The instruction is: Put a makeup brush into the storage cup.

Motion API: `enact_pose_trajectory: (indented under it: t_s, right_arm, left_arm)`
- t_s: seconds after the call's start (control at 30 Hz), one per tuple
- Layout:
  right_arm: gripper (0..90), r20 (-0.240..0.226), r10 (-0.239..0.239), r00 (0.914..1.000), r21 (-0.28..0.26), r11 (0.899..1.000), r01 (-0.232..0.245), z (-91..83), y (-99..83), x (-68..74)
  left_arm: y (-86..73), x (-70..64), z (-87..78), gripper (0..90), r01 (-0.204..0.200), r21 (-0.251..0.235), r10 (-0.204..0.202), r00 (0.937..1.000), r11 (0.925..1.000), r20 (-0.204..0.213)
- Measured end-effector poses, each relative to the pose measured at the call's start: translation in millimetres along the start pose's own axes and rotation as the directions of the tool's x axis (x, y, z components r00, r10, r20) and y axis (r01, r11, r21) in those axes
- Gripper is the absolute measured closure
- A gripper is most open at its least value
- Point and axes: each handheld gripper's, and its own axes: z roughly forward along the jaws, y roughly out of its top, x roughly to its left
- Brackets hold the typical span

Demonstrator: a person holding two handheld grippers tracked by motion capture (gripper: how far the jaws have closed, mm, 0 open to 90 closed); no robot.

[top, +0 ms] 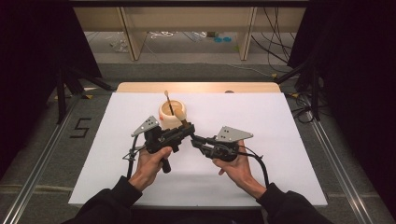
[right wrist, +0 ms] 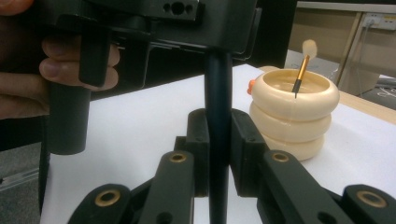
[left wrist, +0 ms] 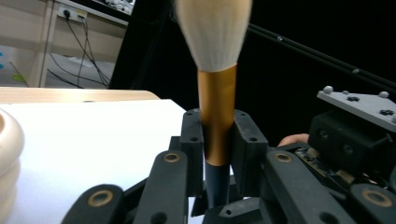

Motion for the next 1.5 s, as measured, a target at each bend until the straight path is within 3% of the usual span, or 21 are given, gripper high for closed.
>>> enact_pose_trajectory:
  t_s: [0.17, 0.27, 0.33, 0.43, 0.53, 0.77, 0.9, 0.97, 1.23, 1.5]
  right_arm:
    - [78.9, -0.009, -0.007, 0.9999, -0.003, 1.0, 0.007, 1.0, -0.3, -0.6]
    - [65.6, 0.019, 0.008, 0.9998, 0.0, 1.0, -0.008, 2.3, 0.5, -1.5]
    - [58.7, 0.015, 0.041, 0.999, 0.019, 0.999, -0.041, 1.2, 1.1, -1.7]
    - [47.9, 0.025, 0.052, 0.9984, 0.036, 0.998, -0.052, -0.2, 2.0, -2.9]
    - [41.9, 0.025, 0.054, 0.9982, 0.04, 0.998, -0.055, -0.8, 2.5, -2.7]
    - [37.1, 0.048, 0.024, 0.9986, 0.073, 0.997, -0.028, -9.1, 5.2, -3.3]
    - [34.9, 0.057, 0.003, 0.9984, 0.084, 0.996, -0.007, -12.0, 5.6, -0.9]
    - [33.9, 0.074, -0.042, 0.9964, 0.093, 0.995, 0.035, -14.2, 5.9, -0.9]
    - [29.4, 0.117, -0.059, 0.9914, 0.167, 0.985, 0.039, -23.4, 2.9, -2.6]
    - [24.8, 0.156, -0.042, 0.9869, 0.174, 0.985, 0.015, -37.7, -3.8, -9.6]
  left_arm:
    - [-0.3, -0.7, -0.4, 77.3, -0.009, 0.008, 0.009, 1.0, 0.9999, 0.0]
    - [0.3, -1.6, -0.7, 77.3, -0.014, 0.009, 0.014, 0.9999, 0.9999, 0.005]
    - [1.3, -2.0, -1.3, 77.3, -0.023, 0.008, 0.023, 0.9997, 0.9997, 0.004]
    - [3.1, -2.4, -2.4, 77.3, -0.044, 0.008, 0.044, 0.999, 0.999, -0.005]
    - [4.7, -2.3, -3.7, 77.3, -0.071, 0.017, 0.071, 0.9972, 0.9973, -0.023]
    - [8.5, 2.1, -6.5, 77.3, -0.116, 0.045, 0.119, 0.9908, 0.9922, -0.065]
    - [11.7, 5.9, -9.4, 77.3, -0.14, 0.061, 0.146, 0.985, 0.9882, -0.093]
    - [13.0, 8.8, -10.7, 77.3, -0.143, 0.068, 0.149, 0.9835, 0.9874, -0.102]
    - [21.4, 16.7, -16.5, 77.2, -0.178, 0.092, 0.191, 0.9681, 0.9797, -0.162]
    - [27.6, 22.2, -21.6, 77.2, -0.215, 0.129, 0.237, 0.9516, 0.9682, -0.196]
